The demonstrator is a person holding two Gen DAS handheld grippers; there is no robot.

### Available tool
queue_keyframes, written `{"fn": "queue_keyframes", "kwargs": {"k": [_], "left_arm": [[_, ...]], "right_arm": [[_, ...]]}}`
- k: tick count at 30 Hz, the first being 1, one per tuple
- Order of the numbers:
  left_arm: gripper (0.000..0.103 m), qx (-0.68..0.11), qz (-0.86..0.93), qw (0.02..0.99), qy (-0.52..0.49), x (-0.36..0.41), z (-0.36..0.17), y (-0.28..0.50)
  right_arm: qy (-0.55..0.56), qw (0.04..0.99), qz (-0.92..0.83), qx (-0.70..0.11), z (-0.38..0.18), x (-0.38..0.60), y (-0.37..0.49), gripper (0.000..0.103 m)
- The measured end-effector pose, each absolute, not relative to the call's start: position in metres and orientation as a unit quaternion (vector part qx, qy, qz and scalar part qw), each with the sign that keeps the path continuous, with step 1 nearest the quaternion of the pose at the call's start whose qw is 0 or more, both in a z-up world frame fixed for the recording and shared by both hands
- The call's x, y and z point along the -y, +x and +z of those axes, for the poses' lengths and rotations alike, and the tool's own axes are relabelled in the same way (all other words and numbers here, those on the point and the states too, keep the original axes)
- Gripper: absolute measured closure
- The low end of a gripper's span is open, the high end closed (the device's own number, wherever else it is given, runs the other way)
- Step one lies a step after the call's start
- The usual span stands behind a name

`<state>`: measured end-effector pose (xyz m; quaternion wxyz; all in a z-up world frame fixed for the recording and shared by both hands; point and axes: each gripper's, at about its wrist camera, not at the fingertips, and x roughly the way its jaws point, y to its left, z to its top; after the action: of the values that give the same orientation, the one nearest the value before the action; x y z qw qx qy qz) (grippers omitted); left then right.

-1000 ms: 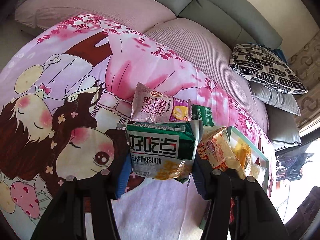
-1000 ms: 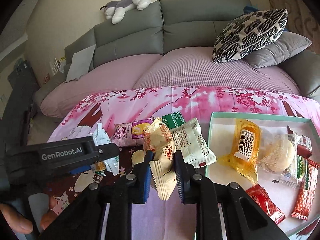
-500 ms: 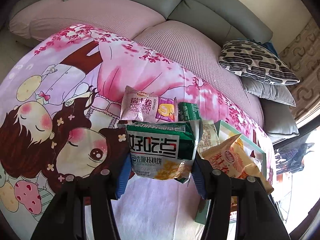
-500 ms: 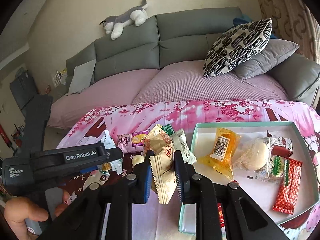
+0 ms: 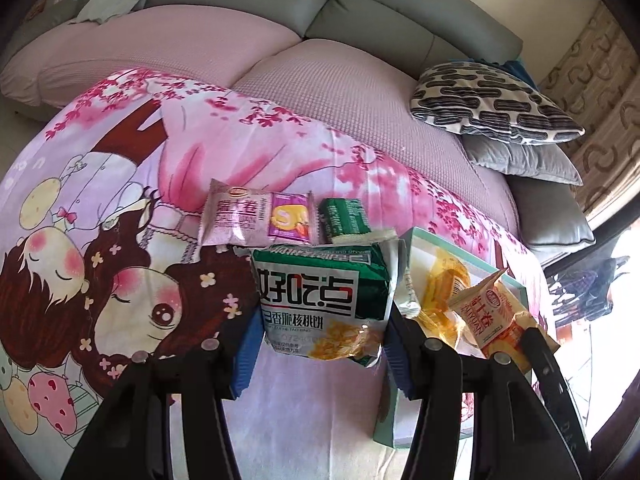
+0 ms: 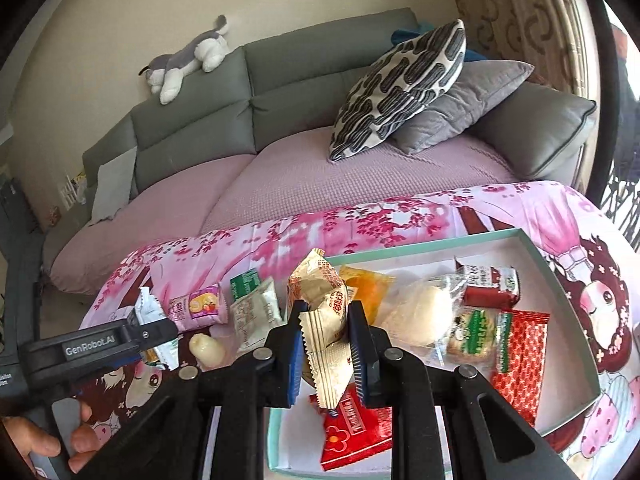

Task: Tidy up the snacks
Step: 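Carry both packs over the tray and open both grippers to drop them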

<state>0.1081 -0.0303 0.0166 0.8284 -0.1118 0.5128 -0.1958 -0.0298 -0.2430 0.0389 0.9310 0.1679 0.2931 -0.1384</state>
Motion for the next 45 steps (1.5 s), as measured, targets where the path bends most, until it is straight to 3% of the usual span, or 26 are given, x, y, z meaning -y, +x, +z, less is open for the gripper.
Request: {"fn": "queue_keyframes", "kwargs": {"k": [22, 41, 44, 45], "left_arm": [[0.046, -0.507, -0.292, 0.81, 0.019, 0.137, 0.009, 0.062], [0.046, -0.528, -0.31, 0.789, 0.057, 0.162, -0.016, 0.053], [0.046, -0.53, -0.316, 0.784, 0.062, 0.167, -0.02, 0.05], [0.046, -0.533, -0.318, 0.781, 0.066, 0.168, -0.022, 0.048]], "right_arm": [[0.242, 0.897, -0.255, -0.267, 0.042, 0.338, -0.081, 0.081], [0.223, 0.855, -0.269, -0.384, 0.001, 0.332, -0.054, 0.079], [0.222, 0.85, -0.272, -0.392, -0.002, 0.331, -0.052, 0.062], [0.221, 0.849, -0.273, -0.394, -0.002, 0.331, -0.052, 0.05]]}}
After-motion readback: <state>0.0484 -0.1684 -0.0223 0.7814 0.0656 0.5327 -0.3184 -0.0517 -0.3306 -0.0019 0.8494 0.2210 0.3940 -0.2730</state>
